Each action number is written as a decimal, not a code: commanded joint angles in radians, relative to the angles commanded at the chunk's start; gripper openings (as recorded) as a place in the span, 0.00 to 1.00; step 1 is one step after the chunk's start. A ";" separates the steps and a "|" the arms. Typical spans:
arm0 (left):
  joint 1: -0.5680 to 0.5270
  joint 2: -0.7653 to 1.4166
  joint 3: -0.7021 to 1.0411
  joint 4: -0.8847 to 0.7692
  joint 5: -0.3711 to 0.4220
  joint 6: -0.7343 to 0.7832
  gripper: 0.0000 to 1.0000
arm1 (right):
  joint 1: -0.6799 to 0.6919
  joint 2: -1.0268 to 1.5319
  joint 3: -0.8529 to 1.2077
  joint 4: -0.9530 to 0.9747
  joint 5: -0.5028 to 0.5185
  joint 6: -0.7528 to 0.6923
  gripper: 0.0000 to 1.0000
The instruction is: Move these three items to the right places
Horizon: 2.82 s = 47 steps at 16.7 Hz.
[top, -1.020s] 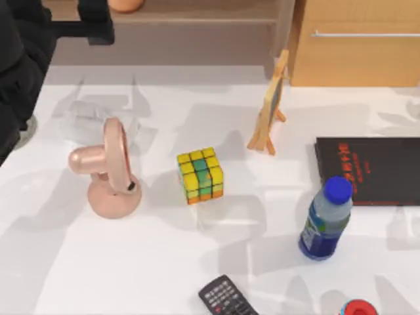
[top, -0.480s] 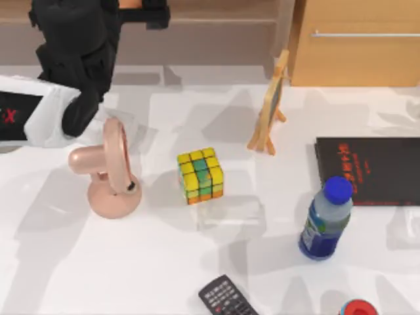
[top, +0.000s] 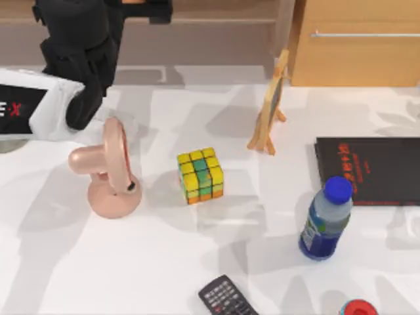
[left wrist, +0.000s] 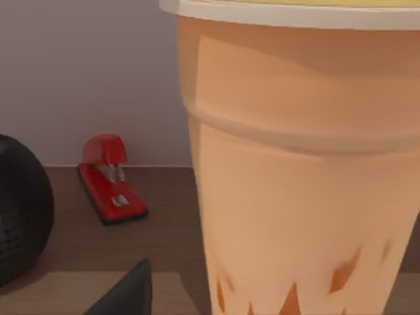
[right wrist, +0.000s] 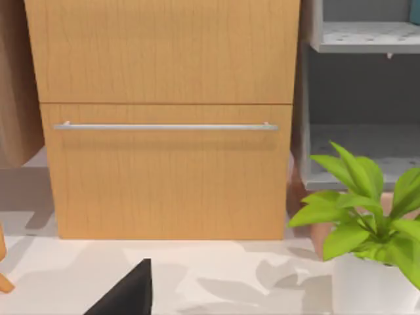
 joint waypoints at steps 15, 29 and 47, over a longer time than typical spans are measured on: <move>0.048 0.226 0.342 -0.115 0.052 -0.002 0.92 | 0.000 0.000 0.000 0.000 0.000 0.000 1.00; 0.048 0.226 0.342 -0.115 0.052 -0.002 0.00 | 0.000 0.000 0.000 0.000 0.000 0.000 1.00; -0.013 -0.043 -0.011 -0.029 -0.010 0.002 0.00 | 0.000 0.000 0.000 0.000 0.000 0.000 1.00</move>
